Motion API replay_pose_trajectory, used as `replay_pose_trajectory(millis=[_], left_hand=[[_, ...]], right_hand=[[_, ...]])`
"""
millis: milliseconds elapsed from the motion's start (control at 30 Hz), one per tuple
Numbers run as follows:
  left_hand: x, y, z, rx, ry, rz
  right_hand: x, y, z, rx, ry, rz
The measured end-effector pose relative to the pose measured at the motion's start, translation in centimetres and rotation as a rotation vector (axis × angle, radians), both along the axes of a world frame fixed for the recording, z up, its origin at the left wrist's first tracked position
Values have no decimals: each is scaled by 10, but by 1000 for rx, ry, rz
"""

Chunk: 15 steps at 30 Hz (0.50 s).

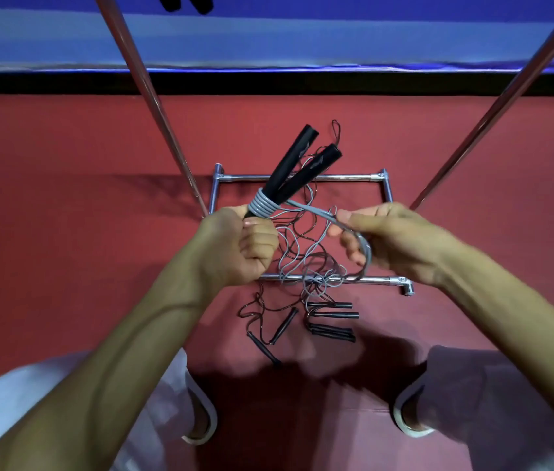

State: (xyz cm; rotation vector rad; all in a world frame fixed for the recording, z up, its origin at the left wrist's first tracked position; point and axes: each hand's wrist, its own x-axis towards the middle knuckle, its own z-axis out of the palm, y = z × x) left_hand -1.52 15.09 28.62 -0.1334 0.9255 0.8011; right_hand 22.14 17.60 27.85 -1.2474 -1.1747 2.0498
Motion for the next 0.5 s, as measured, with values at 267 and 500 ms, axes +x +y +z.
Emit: replay_pose_trajectory(millis=[267,500], left_hand=[[-5,5,-3,-58,-62,43],[-6,7,-3,-62,-62,50]], right_hand=[[-1,5,7,-213,-53,103],[12,4,8,947,-496,14]])
